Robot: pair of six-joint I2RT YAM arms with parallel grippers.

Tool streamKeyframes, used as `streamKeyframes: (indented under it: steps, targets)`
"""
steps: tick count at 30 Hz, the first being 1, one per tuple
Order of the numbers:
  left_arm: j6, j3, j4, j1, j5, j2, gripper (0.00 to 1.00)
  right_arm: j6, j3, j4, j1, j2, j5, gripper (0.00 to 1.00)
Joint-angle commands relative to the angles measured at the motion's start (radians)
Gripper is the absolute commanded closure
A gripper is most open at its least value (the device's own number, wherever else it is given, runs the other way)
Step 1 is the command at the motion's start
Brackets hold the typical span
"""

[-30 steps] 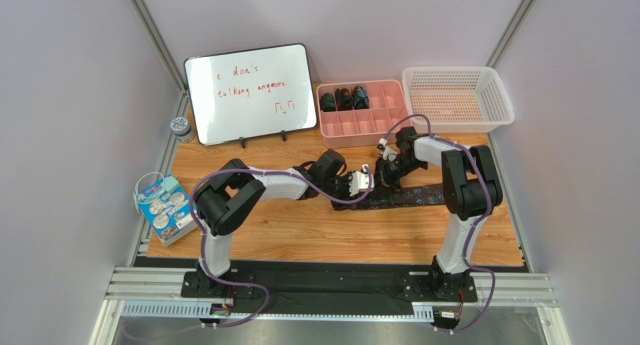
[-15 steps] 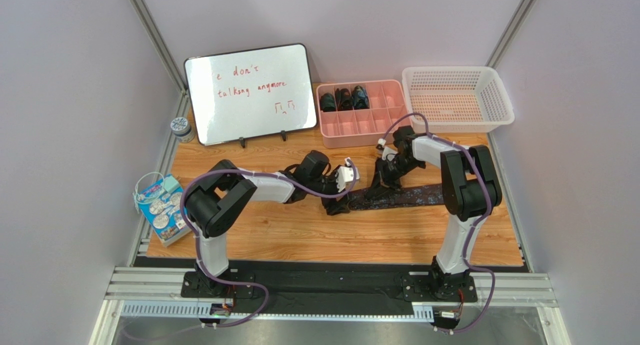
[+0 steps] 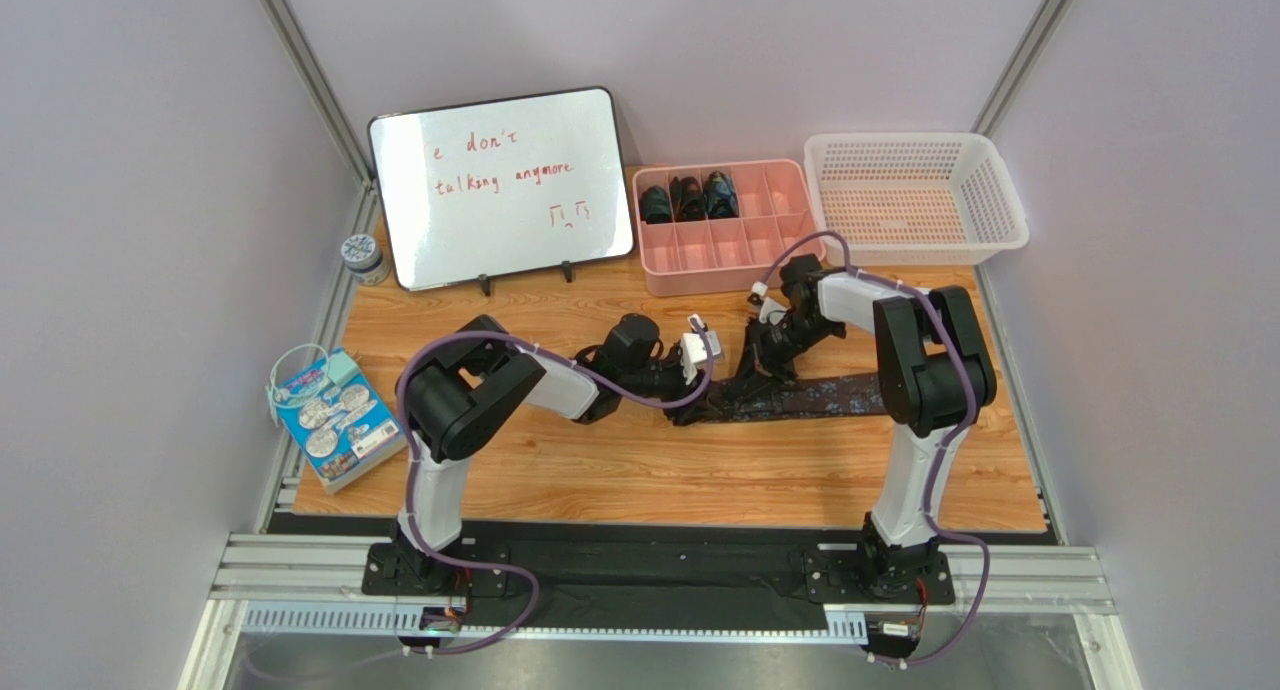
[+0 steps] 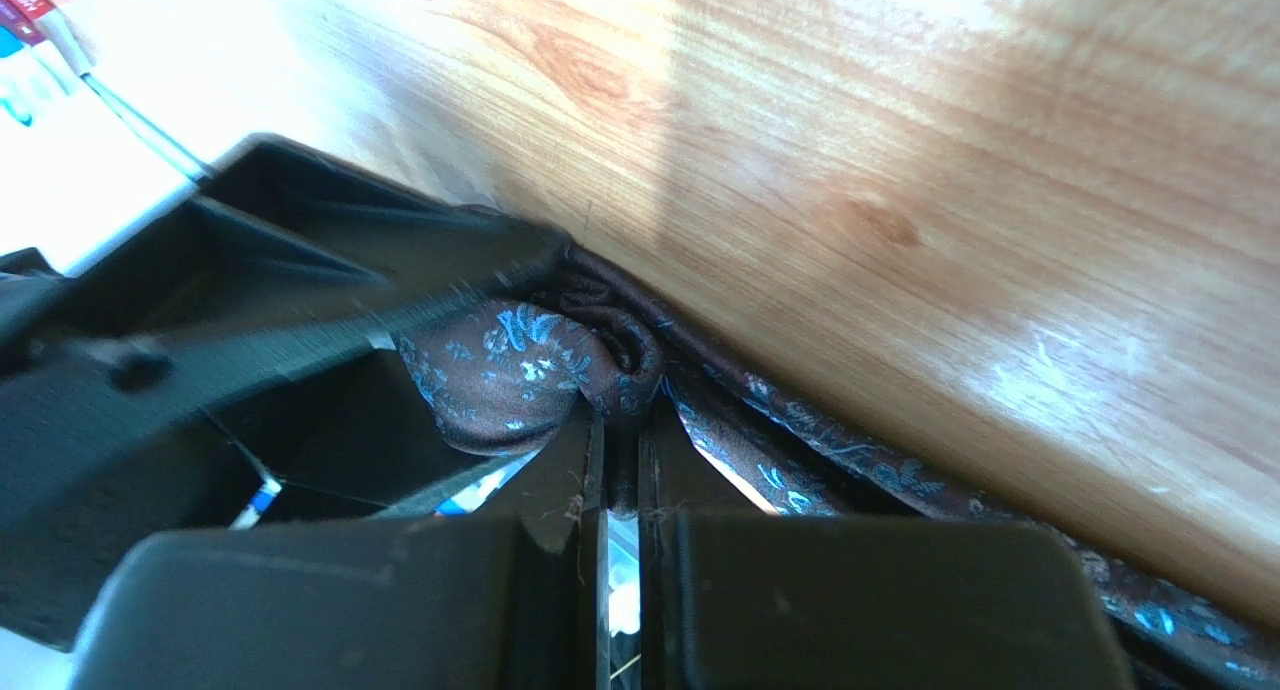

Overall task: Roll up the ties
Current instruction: Roll the tie at the center of the board.

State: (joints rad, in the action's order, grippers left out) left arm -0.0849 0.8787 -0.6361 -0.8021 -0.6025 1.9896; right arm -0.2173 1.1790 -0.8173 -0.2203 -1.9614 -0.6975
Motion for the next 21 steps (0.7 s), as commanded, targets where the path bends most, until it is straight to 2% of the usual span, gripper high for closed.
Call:
streamKeyframes:
  steps: [1,2,3,4,6,7,10,15,17,19,20,21]
  targets:
    - [-0.044,-0.012,0.027,-0.016,0.007,0.018,0.57,0.036,-0.038,0.095,-0.002,-0.050,0.184,1.00]
    - [-0.073,-0.009,0.097,-0.014,0.015,0.012,0.62,0.038,-0.036,0.093,0.001,-0.041,0.167,0.98]
    - [-0.126,-0.006,0.134,-0.017,0.017,-0.003,0.69,0.038,-0.033,0.092,0.015,-0.028,0.121,0.91]
    - [-0.151,-0.006,0.166,-0.016,0.036,-0.012,0.73,0.041,-0.030,0.084,0.022,-0.010,0.099,0.77]
    - [-0.205,-0.009,0.243,-0.016,0.043,-0.031,0.80,0.047,-0.019,0.067,0.044,0.009,0.061,0.69]
    - [-0.214,-0.010,0.260,-0.017,0.047,-0.034,0.82,0.048,-0.018,0.064,0.051,0.016,0.049,0.60]
    - [-0.230,-0.018,0.297,-0.016,0.046,-0.037,0.86,0.052,-0.024,0.064,0.065,0.033,0.007,0.57]
    - [-0.228,-0.017,0.309,-0.020,0.046,-0.031,0.86,0.030,-0.058,0.107,0.065,0.021,-0.052,0.63]
    - [-0.230,-0.012,0.317,-0.020,0.044,-0.029,0.86,0.026,-0.064,0.121,0.061,0.019,-0.054,0.79]
    - [-0.231,-0.006,0.340,-0.022,0.049,-0.028,0.79,0.029,-0.067,0.124,0.061,0.021,-0.037,0.95]
    - [-0.213,0.000,0.345,-0.022,0.055,-0.032,0.72,0.038,-0.067,0.119,0.061,0.019,-0.022,1.00]
    - [-0.201,0.000,0.348,-0.016,0.061,-0.037,0.60,0.044,-0.067,0.115,0.061,0.018,0.013,1.00]
